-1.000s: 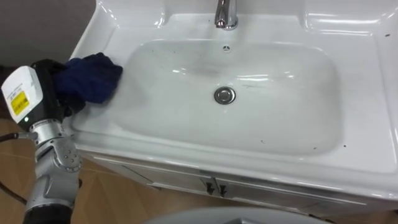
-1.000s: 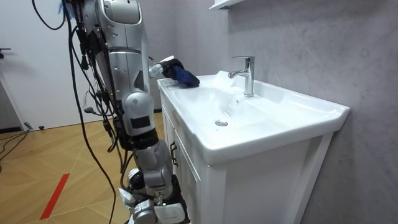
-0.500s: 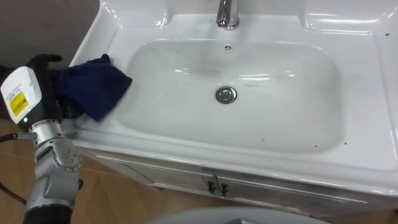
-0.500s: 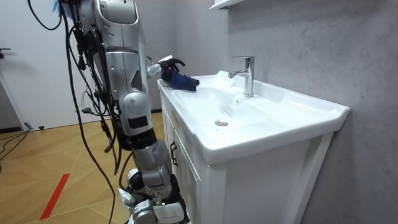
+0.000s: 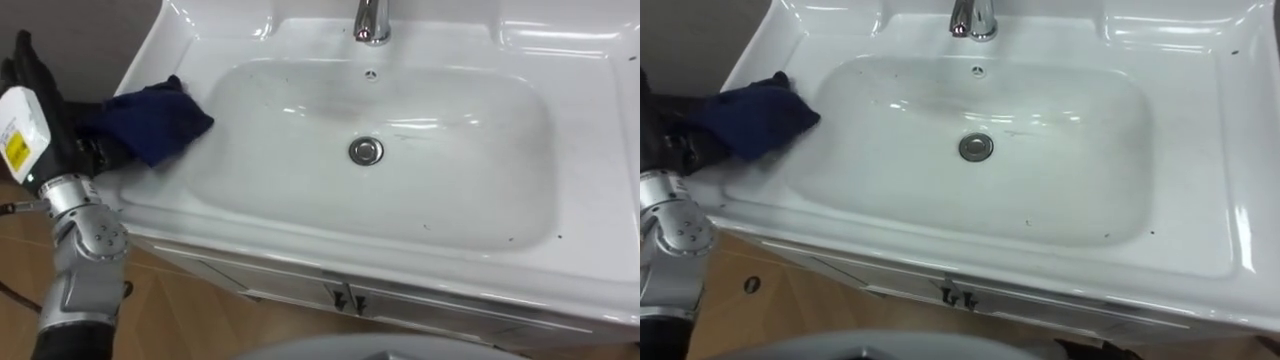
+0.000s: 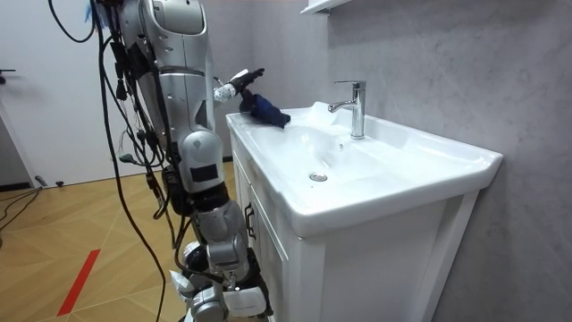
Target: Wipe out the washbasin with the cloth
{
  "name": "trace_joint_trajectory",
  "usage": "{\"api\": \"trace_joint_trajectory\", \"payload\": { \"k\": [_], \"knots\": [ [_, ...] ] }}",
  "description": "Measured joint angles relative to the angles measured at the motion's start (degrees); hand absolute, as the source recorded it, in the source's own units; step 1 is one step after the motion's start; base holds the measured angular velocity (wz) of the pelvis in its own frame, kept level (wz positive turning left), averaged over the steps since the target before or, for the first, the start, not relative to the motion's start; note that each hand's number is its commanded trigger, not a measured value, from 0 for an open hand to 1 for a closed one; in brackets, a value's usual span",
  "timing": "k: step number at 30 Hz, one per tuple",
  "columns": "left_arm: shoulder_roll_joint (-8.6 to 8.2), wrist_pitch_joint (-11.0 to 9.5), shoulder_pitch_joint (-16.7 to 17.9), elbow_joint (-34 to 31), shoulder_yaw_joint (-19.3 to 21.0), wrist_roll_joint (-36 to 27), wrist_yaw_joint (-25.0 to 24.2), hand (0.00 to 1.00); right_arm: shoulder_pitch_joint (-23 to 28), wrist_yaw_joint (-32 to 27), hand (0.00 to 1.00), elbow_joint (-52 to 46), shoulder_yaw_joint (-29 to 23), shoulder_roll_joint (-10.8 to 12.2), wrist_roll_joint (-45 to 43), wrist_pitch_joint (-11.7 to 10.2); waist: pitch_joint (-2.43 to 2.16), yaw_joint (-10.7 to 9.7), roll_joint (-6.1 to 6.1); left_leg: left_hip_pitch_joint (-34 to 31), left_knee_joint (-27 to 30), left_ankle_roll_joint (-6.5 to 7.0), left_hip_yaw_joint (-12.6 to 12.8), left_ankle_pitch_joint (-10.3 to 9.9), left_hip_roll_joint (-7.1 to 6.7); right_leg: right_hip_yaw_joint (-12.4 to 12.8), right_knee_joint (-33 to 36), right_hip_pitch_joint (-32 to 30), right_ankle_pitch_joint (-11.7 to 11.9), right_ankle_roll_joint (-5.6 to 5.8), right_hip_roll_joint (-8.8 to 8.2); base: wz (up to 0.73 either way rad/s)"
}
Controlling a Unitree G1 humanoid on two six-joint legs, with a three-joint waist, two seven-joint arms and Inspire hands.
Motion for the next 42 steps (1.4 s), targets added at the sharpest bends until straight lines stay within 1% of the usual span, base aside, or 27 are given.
{"api": "trace_joint_trajectory", "payload": {
  "k": [1, 2, 4, 5, 6, 7, 9, 10, 11, 12, 13, 14, 18, 19, 21, 23, 26, 31, 34, 35, 36, 37, 38, 39, 40, 41, 42],
  "knots": [
    [0.01, -0.5, 0.0, -0.6, 0.0, -1.1, 0.0, 0.0, -0.2, 0.0, 0.0, 0.0, 0.0, 0.0, -0.1, 0.0, 0.15, 0.0, -0.23, 0.0, 0.0, 0.0, 0.0, 0.0, 0.0, 0.1, 0.0, 0.0, 0.0, 0.01, 0.01, -0.04],
    [0.01, -0.8, 0.0, -1.4, 0.0, -2.4, -0.2, 0.0, -0.3, -0.1, 0.0, 0.0, 0.0, 0.0, -0.1, 0.0, 0.12, 0.0, -0.16, 0.0, 0.0, 0.0, 0.0, 0.0, 0.0, 0.2, 0.0, 0.0, 0.0, 0.01, 0.02, -0.04],
    [0.0, -1.2, 0.0, -2.6, 0.0, -6.0, -0.8, 0.0, -0.4, -0.3, 0.0, 0.0, 0.3, 0.0, 0.0, 0.0, 0.22, 0.1, -0.35, 0.0, 0.1, 0.0, -0.1, 0.0, 0.01, 0.2, 0.0, 0.0, 0.0, 0.02, 0.03, 0.0],
    [0.0, -1.2, 0.0, -3.7, 0.0, -9.5, -1.1, 0.0, -0.5, -0.7, 0.0, 0.0, 0.5, 0.1, 0.0, 0.0, 0.05, 0.2, -0.08, 0.0, 0.1, 0.0, -0.1, 0.0, 0.01, 0.2, 0.0, 0.0, -0.1, 0.02, 0.03, 0.0],
    [0.0, -1.2, 0.0, -4.5, 0.0, -12.5, -1.3, 0.0, -0.6, -0.9, 0.0, -0.1, 0.5, 0.2, 0.1, 0.0, 0.24, 0.2, -0.36, 0.0, 0.1, 0.0, -0.1, 0.0, 0.0, 0.2, 0.0, 0.0, -0.1, 0.02, 0.03, 0.0],
    [0.0, -1.3, 0.0, -4.8, 0.1, -13.8, -1.5, 0.0, -0.6, -1.1, 0.0, -0.1, 0.6, 0.2, 0.1, 0.0, 0.18, 0.3, -0.27, 0.0, 0.1, 0.0, -0.1, 0.0, 0.0, 0.2, 0.0, 0.0, -0.1, 0.02, 0.02, 0.0],
    [0.0, -1.5, -0.1, -5.2, 0.6, -19.7, -2.3, 0.0, -0.7, -1.4, 0.0, -0.1, 0.6, 0.3, 0.1, 0.0, 0.08, 0.3, -0.17, 0.1, 0.1, 0.0, -0.1, 0.0, -0.01, 0.2, 0.0, 0.1, -0.1, 0.02, 0.02, 0.0],
    [0.0, -1.5, -0.1, -5.2, 0.9, -21.2, -2.4, 0.0, -0.7, -1.4, 0.0, -0.1, 0.5, 0.3, 0.1, 0.0, -0.01, 0.3, -0.04, 0.2, 0.1, 0.0, -0.1, 0.0, 0.0, 0.2, 0.0, 0.1, -0.1, 0.02, 0.01, 0.0],
    [-0.01, -1.4, -0.1, -5.2, 1.7, -23.9, -3.1, 0.0, -0.6, -1.3, 0.0, -0.1, 0.5, 0.3, 0.1, 0.0, 0.24, 0.3, -0.49, 0.3, 0.1, 0.0, -0.1, 0.0, 0.0, 0.1, 0.0, 0.4, -0.1, 0.02, 0.02, 0.0],
    [-0.01, -1.4, -0.1, -5.6, 2.7, -25.9, -3.7, 0.0, -0.5, -1.2, 0.0, -0.2, 0.5, 0.3, 0.1, 0.0, 0.0, 0.3, -0.15, 0.5, 0.1, 0.01, 0.0, 0.0, 0.0, 0.1, 0.0, 0.5, -0.1, 0.02, 0.03, 0.0],
    [-0.01, -1.4, -0.1, -5.8, 3.2, -26.8, -3.8, 0.0, -0.4, -1.2, 0.0, -0.2, 0.5, 0.2, 0.1, 0.0, 0.19, 0.3, -0.49, 0.4, 0.1, 0.02, 0.0, 0.0, 0.0, 0.1, 0.0, 0.5, -0.1, 0.02, 0.02, 0.0],
    [-0.02, -1.4, -0.1, -6.5, 4.0, -29.2, -4.3, 0.0, -0.4, -1.2, 0.0, -0.2, 0.5, 0.2, 0.1, 0.1, 0.32, 0.4, -0.69, 0.3, 0.1, 0.08, 0.1, -0.1, 0.03, 0.1, 0.0, 0.4, -0.1, 0.02, 0.03, 0.0],
    [-0.43, -1.5, 0.0, -9.1, 6.3, -38.4, -4.9, 0.0, -0.4, -1.2, 0.0, -1.1, 0.5, 0.2, 0.1, 0.1, 0.28, 0.8, -0.69, 0.2, 0.1, 0.16, 0.1, -0.1, -0.01, 0.3, 0.1, 0.2, -0.1, 0.11, -0.02, 0.0],
    [-0.44, -1.5, 0.0, -9.2, 6.6, -39.2, -4.9, 0.0, -0.4, -1.2, 0.0, -1.3, 0.5, 0.2, 0.1, 0.1, 0.29, 0.8, -0.75, 0.2, 0.1, 0.16, 0.1, -0.1, -0.02, 0.3, 0.1, 0.2, -0.1, 0.12, -0.03, 0.0],
    [-0.56, -1.5, 0.0, -9.2, 7.2, -41.5, -5.0, 0.0, -0.4, -1.2, 0.0, -1.9, 0.5, 0.2, 0.1, 0.1, 0.14, 1.2, -0.57, 0.3, 0.0, 0.16, 0.1, -0.1, -0.05, 0.3, 0.1, 0.3, -0.1, 0.13, -0.02, 0.0],
    [-0.89, -1.5, 0.0, -9.2, 7.3, -42.0, -4.8, 0.0, -0.3, -1.2, 0.0, -2.0, 0.5, 0.2, 0.1, 0.1, -0.01, 1.6, -0.58, 0.4, 0.0, 0.16, 0.0, -0.1, -0.06, 0.3, 0.1, 0.4, -0.1, 0.13, 0.01, 0.02],
    [-1.6, -1.5, 0.0, -9.1, 8.0, -42.7, -4.2, 0.0, 0.1, -1.2, 0.0, -2.2, 0.5, 0.2, 0.0, 0.2, -0.04, 1.9, -0.71, 0.6, 0.0, 0.16, 0.0, -0.1, -0.07, 0.1, 0.1, 0.6, -0.1, 0.13, 0.02, 0.02],
    [-1.56, -1.5, 0.0, -9.2, 11.6, -42.6, -3.0, 0.0, 0.3, -1.1, 0.0, -2.4, 0.3, 0.2, -0.2, 0.0, -0.06, 1.9, -0.64, 0.4, 0.3, 0.17, 0.0, -0.1, -0.06, 0.2, 0.0, 0.7, -0.1, 0.14, -0.02, -0.01],
    [-1.56, -1.5, 0.0, -10.0, 14.0, -40.8, -1.3, 0.0, 0.9, -1.2, 0.0, -3.2, 0.3, 0.2, -0.2, 0.0, -0.07, 2.3, -0.44, -0.6, 1.7, 0.43, -0.1, -0.3, -0.11, -0.4, 0.0, 0.6, -0.1, 0.18, -0.19, 0.07],
    [-1.56, -1.6, 0.0, -10.7, 15.1, -40.5, -0.4, 0.0, 1.3, -1.3, 0.0, -3.8, 0.4, 0.2, -0.3, 0.1, -0.11, 2.9, -0.36, -0.9, 2.1, 0.52, -0.2, -0.4, -0.11, -0.5, 0.1, 0.4, -0.1, 0.18, -0.22, 0.03],
    [-1.42, -2.5, 0.1, -10.6, 16.0, -40.5, 0.5, 0.0, 2.0, -1.3, 0.0, -4.1, 0.3, 0.2, -0.8, 0.1, -0.14, 3.5, -0.19, -0.9, 1.9, 0.52, -0.3, -0.4, -0.11, -0.7, 0.1, 0.3, -0.1, 0.18, -0.21, 0.05],
    [-1.4, -2.8, 0.3, -10.2, 16.5, -40.5, 0.8, 0.0, 2.3, -1.3, 0.0, -4.3, 0.3, 0.1, -1.2, 0.1, -0.12, 3.6, -0.11, -0.8, 1.9, 0.52, -0.5, -0.4, -0.14, -0.8, 0.1, 0.4, -0.1, 0.18, -0.21, 0.04],
    [-1.39, -3.3, 1.1, -9.0, 17.5, -40.5, 1.1, 0.0, 2.9, -1.4, 0.0, -4.3, 0.3, 0.1, -2.0, 0.1, -0.03, 4.3, -0.14, -0.7, 1.8, 0.52, -0.9, -0.4, -0.23, -0.7, 0.1, 0.5, -0.1, 0.18, -0.22, 0.0],
    [-1.37, -3.4, 2.3, -7.5, 17.9, -40.5, 1.9, 0.0, 3.4, -1.5, 0.0, -4.4, 0.4, -0.1, -2.4, 0.1, -0.11, 5.0, 0.02, -0.7, 1.9, 0.53, -1.2, -0.4, -0.31, -0.8, 0.0, 0.6, -0.2, 0.19, -0.27, 0.0],
    [-1.37, -3.4, 3.0, -6.7, 17.9, -40.5, 2.3, 0.0, 3.4, -1.7, 0.0, -4.4, 0.4, -0.2, -2.5, 0.1, -0.13, 5.0, 0.18, -0.8, 1.9, 0.53, -1.5, -0.4, -0.37, -0.9, 0.0, 0.6, -0.2, 0.24, -0.29, 0.1],
    [-1.38, -3.4, 4.0, -4.2, 17.8, -40.4, 2.7, 0.0, 3.4, -2.0, 0.0, -4.4, 0.6, -0.4, -2.9, 0.1, -0.15, 5.4, 0.36, -1.0, 2.0, 0.53, -1.6, -0.4, -0.46, -1.1, 0.1, 0.5, -0.3, 0.3, -0.32, 0.13],
    [-1.41, -3.4, 5.2, -1.2, 17.7, -40.4, 2.7, 0.0, 3.3, -2.2, 0.0, -4.4, 0.6, -0.5, -3.7, 0.1, -0.33, 6.3, 0.49, -1.4, 2.0, 0.54, -1.6, -0.4, -0.47, -1.7, 0.1, 0.1, -0.4, 0.32, -0.43, 0.11]
  ]
}}
